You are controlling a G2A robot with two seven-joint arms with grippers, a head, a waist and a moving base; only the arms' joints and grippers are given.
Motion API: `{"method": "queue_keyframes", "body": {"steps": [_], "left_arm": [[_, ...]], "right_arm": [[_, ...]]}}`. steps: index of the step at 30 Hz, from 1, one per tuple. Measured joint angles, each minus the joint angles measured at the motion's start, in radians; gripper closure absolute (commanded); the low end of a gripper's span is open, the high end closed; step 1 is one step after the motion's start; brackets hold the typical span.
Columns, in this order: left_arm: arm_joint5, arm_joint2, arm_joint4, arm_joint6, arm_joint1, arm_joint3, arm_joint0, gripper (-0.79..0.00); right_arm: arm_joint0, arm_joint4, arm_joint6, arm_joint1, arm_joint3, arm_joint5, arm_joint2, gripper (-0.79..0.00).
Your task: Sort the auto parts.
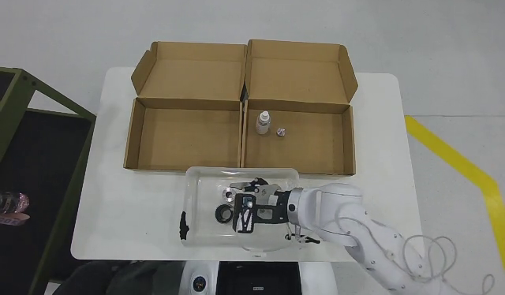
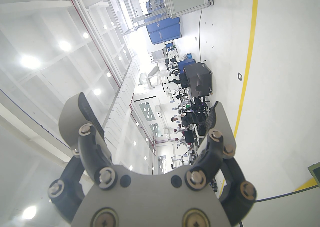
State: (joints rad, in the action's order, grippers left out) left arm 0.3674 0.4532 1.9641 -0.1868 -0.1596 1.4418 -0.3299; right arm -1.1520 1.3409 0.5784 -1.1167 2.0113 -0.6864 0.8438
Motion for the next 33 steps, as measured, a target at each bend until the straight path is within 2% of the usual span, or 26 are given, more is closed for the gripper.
{"method": "queue_keyframes", "body": {"steps": [17,33], "left_arm": [[0.0,0.0,0.0,0.0,0.0,0.0,0.0,-0.785],[0.0,0.0,0.0,0.0,0.0,0.0,0.0,-0.785]], "right_arm": [[0.031,0.108,0.062,-0.021,-0.077,0.057,-0.074,-0.329],[0.094,0.104,0.077,-0.059,-0.166,0.086,-0.144,-0.32]]}}
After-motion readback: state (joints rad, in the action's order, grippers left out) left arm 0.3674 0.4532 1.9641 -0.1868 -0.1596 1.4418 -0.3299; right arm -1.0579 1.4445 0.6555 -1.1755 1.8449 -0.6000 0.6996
